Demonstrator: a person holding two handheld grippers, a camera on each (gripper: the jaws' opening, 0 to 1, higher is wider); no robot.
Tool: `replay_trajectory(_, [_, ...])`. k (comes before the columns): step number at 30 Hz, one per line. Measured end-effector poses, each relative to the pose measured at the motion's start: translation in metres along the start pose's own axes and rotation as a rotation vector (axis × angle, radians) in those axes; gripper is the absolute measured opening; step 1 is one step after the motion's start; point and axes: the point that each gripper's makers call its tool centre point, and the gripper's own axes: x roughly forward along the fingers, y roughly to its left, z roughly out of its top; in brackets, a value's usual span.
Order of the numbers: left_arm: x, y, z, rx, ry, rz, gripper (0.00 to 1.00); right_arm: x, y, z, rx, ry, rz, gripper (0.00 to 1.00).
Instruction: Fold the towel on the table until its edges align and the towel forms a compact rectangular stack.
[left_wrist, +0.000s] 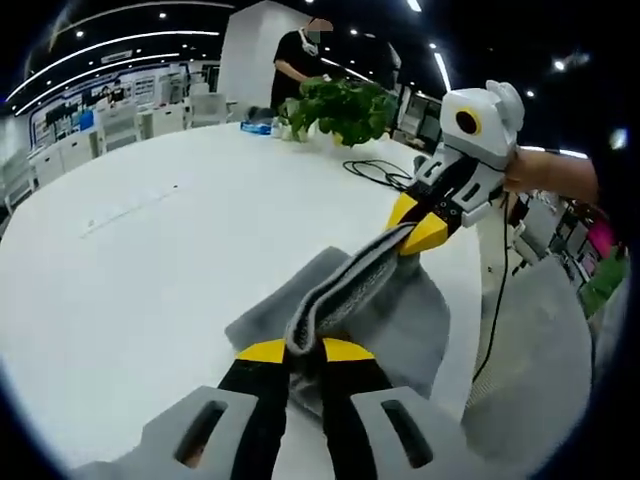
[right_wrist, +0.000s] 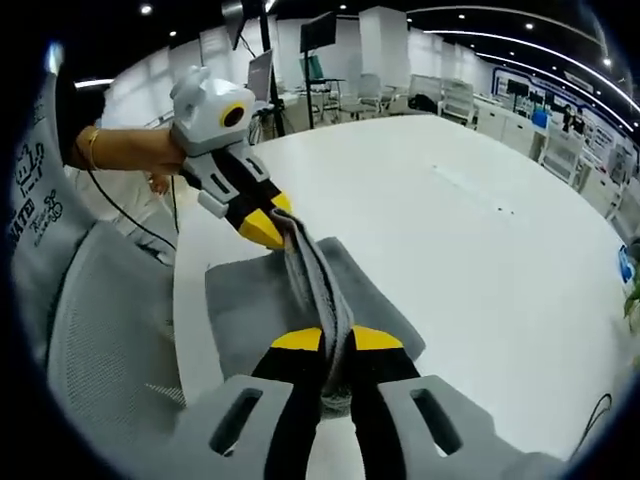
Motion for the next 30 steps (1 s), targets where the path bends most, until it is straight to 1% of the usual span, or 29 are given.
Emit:
replay_trajectory(3, [0.008,0.007,-0.005,0.022,0.016,0.023,0.15,0.006,-0.005,-0.003,0.019,0.001,-0.004,0.07])
replay_trajectory(4, [0.011,0.010,-0.007,0.015,0.022,0.037,0.16,0.008,-0.009,-0.004,0.043,-0.006,-0.015,0.08])
replay_trajectory(8, [0.015,0.016,-0.011,-0.016,0.025,0.051,0.18,0.012,-0.016,-0.004,0.072,-0.029,-0.025,0.11])
replay_trajectory(12, [0.019,0.022,-0.017,-0.025,0.039,0.061,0.22,0.015,-0.023,-0.001,0.109,-0.058,-0.024,0.17])
replay_trajectory(14, [0.021,0.025,-0.019,-0.056,0.034,0.062,0.23,0.018,-0.026,-0.002,0.123,-0.059,-0.021,0.19])
replay_trajectory(15, [0.022,0.026,-0.020,-0.086,0.030,0.060,0.23,0.019,-0.028,-0.003,0.127,-0.055,-0.025,0.21])
replay_trajectory(17, [0.023,0.028,-0.020,-0.106,0.025,0.062,0.23,0.021,-0.033,-0.008,0.140,-0.032,-0.039,0.25])
replay_trajectory(19, [0.023,0.029,-0.019,-0.127,0.018,0.064,0.24,0.023,-0.039,-0.011,0.150,-0.037,-0.054,0.27])
replay_trajectory(22, [0.023,0.029,-0.019,-0.137,0.015,0.057,0.24,0.023,-0.044,-0.013,0.206,-0.065,-0.056,0.24])
replay_trajectory(24, [0.023,0.030,-0.020,-0.143,0.010,0.053,0.26,0.023,-0.049,-0.015,0.237,-0.078,-0.068,0.24])
replay_trajectory(27, [0.024,0.034,-0.021,-0.169,0.003,0.051,0.27,0.024,-0.053,-0.018,0.265,-0.089,-0.074,0.24])
replay_trajectory(30, [0.025,0.034,-0.021,-0.175,0.001,0.048,0.27,0.026,-0.055,-0.022,0.289,-0.090,-0.076,0.24])
